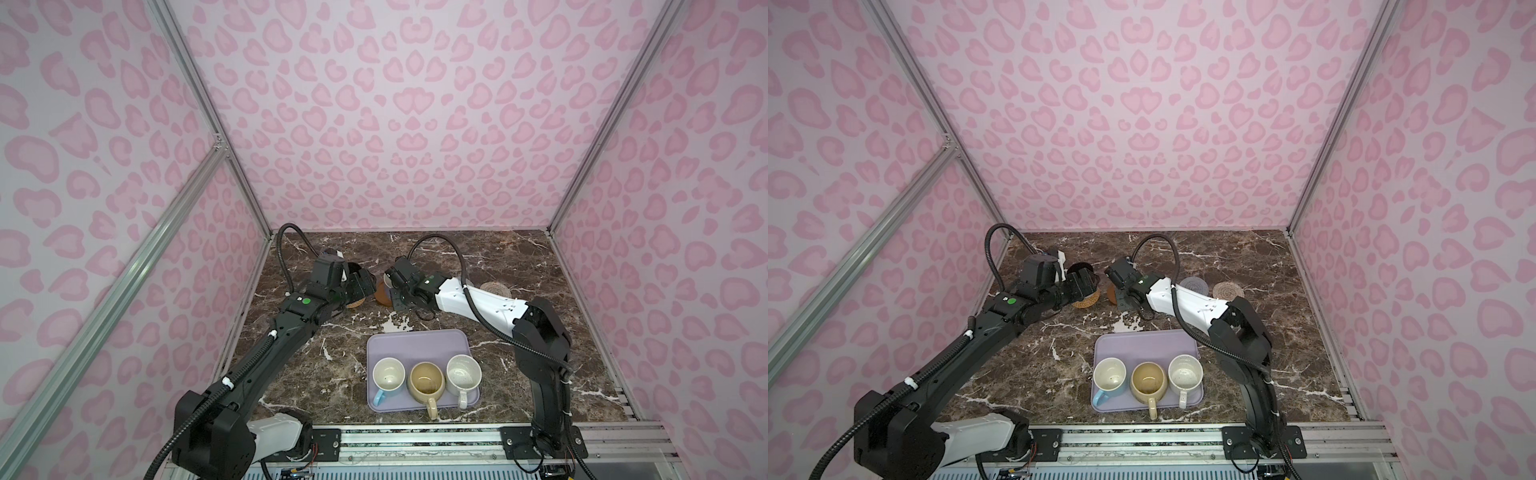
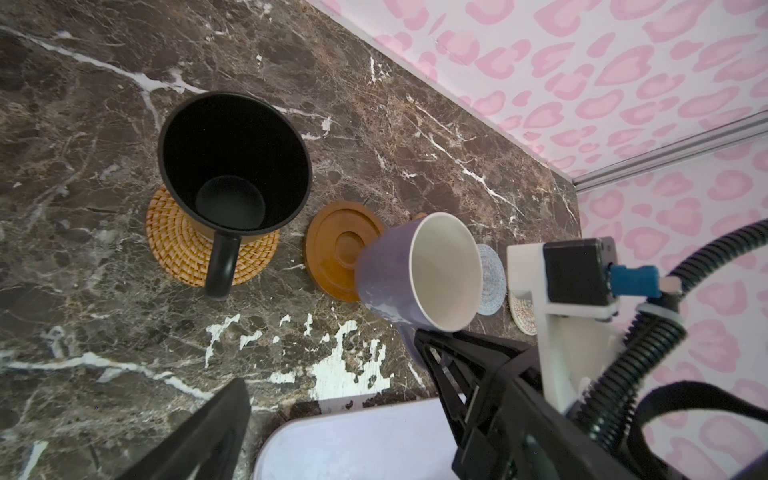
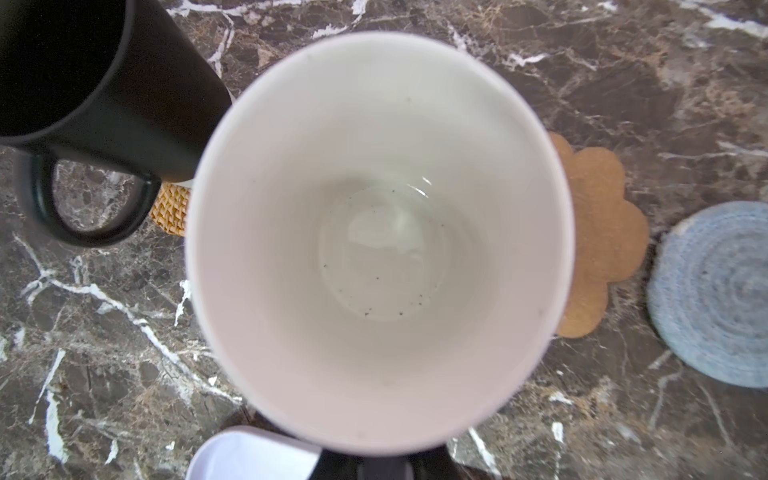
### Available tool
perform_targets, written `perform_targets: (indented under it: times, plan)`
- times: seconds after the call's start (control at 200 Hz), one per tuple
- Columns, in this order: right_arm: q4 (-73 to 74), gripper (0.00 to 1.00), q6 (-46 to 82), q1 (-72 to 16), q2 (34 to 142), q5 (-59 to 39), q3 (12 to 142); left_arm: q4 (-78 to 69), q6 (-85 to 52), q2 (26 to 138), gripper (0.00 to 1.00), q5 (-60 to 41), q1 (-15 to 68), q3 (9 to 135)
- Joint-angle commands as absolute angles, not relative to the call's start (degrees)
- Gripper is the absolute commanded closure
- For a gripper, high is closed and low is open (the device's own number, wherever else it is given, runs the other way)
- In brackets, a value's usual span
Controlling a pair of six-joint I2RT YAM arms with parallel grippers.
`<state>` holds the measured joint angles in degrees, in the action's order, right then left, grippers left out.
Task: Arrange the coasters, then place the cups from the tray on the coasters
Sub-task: 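Carry the lavender mug with the right gripper over the brown wooden coaster, then lower the lavender mug onto the brown wooden coaster beside the black mug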
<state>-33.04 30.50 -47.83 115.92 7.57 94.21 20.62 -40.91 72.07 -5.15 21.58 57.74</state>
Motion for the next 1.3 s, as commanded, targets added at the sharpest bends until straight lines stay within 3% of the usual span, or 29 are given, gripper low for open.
perform_targets:
  times: [0.0, 1.035, 1.17, 1.295]
  plan:
    - [-31.32, 1.00, 30.70, -47.80, 118.21, 8.06, 96.78, 17.35, -41.59, 72.62, 0.03, -5.53, 20.83, 56.57]
    - [-37.48, 1.00, 31.60, -47.46, 128.56, 8.44, 107.55, 15.09, -41.79, 73.92, 0.03, -6.66, 19.09, 54.36]
    - [-37.83, 0.78, 31.64, -47.37, 129.30, 6.79, 108.75, 15.12, -41.84, 73.91, 0.03, -6.63, 19.07, 54.40]
    - [-37.95, 0.71, 31.64, -47.36, 129.57, 5.95, 109.36, 15.42, -41.61, 73.78, 0.04, -6.30, 19.14, 54.40]
